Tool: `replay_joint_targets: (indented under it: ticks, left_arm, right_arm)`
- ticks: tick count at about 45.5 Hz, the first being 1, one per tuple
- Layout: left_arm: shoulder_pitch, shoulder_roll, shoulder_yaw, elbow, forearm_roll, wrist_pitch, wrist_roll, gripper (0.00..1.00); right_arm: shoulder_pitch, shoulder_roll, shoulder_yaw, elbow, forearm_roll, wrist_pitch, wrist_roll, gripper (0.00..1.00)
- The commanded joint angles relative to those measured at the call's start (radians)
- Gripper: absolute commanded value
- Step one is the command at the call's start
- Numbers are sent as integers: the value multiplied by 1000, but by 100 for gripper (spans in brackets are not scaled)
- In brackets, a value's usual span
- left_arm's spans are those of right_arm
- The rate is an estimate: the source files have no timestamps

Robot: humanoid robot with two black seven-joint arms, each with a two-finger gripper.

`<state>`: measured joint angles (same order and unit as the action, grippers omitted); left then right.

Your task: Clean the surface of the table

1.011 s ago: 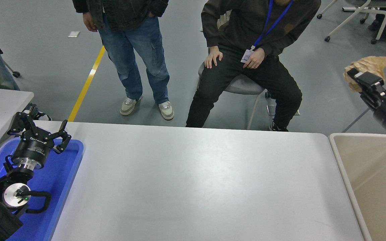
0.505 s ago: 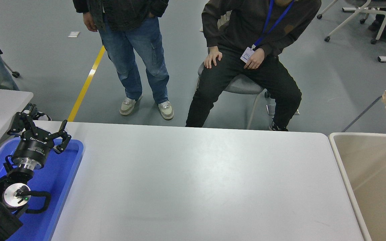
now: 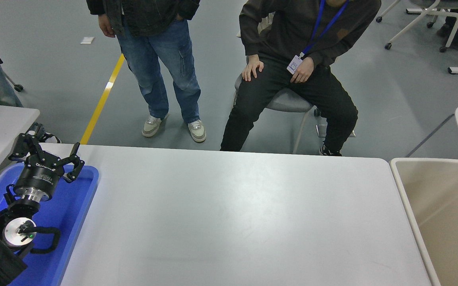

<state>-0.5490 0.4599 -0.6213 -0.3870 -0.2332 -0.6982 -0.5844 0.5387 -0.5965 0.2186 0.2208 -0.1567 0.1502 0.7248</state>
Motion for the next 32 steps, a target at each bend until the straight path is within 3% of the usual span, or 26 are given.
replay_joint_targets:
  ticks: [1,21,32]
  left_arm:
    - [0,0,0,0,0,0,0,100]
    - [0,0,0,0,0,0,0,100]
    - [0,0,0,0,0,0,0,100]
  right_arm:
    - [-34,60,1,-72,9,28,1,0]
    - [-95,121,-19,-136,9,20,-13,0]
    - [-98,170,-18,-181,9,14,-73,0]
